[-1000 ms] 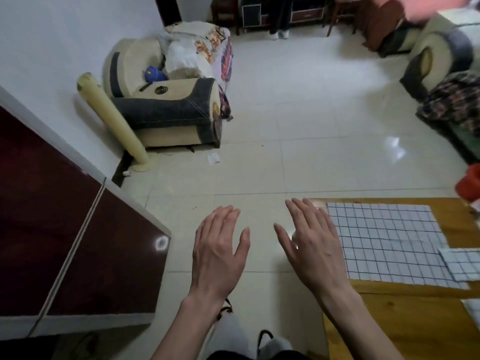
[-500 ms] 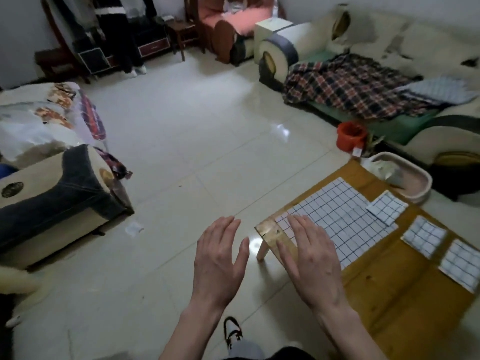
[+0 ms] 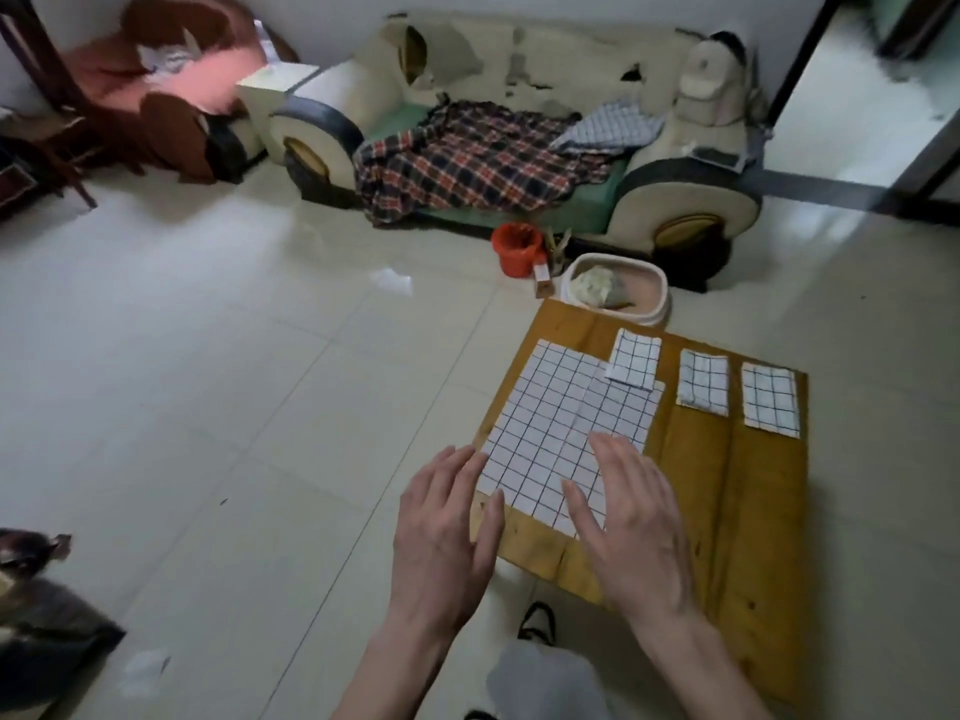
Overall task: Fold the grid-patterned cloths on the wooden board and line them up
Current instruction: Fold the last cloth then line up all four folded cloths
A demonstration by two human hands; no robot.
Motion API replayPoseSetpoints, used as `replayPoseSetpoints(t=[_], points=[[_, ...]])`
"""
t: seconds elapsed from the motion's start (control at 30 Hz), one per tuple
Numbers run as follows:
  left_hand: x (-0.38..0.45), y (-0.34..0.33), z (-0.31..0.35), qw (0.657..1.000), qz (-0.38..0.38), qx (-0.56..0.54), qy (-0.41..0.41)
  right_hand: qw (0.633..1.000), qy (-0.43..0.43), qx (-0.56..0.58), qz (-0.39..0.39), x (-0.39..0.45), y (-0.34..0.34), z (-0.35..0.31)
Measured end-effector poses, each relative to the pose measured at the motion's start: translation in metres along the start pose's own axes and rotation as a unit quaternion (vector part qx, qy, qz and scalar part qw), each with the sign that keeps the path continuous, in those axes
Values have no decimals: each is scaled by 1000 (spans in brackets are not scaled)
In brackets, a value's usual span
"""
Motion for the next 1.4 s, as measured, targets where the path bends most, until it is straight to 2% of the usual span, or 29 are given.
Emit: replayPoseSetpoints(t=[0.13,0.4,0.7,1.0,1.23,1.4], points=[[41,-30,-2,998,-39,0,-43,998,-55,13,4,20,-10,23],[95,-93,-11,994,-85,-15,-66,994,-104,24,0,63,-39,69],[152,-184,-28,989,-127,-28,-71,991,-135,-14,-1,108,-81,114],[186,-297,-87,976,-195,-46,-86,985,-175,-11,-3,139,-171,156],[193,-376,-129,969,-216,-65,-100,977,-213,-14,-1,144,-247,195],[182,-431,-158,965,-221,-78,-119,979,-201,-17,-20,142,-301,225]])
Point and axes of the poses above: each hand's wrist, its own x-axis towards the middle knuckle, its own y-axis out of the back of the hand, z = x × y, the point moved 4 cm from there along x, towards the middle knuckle, and after that the axes turned 3 degrees about -z, right-handed, at the moved point
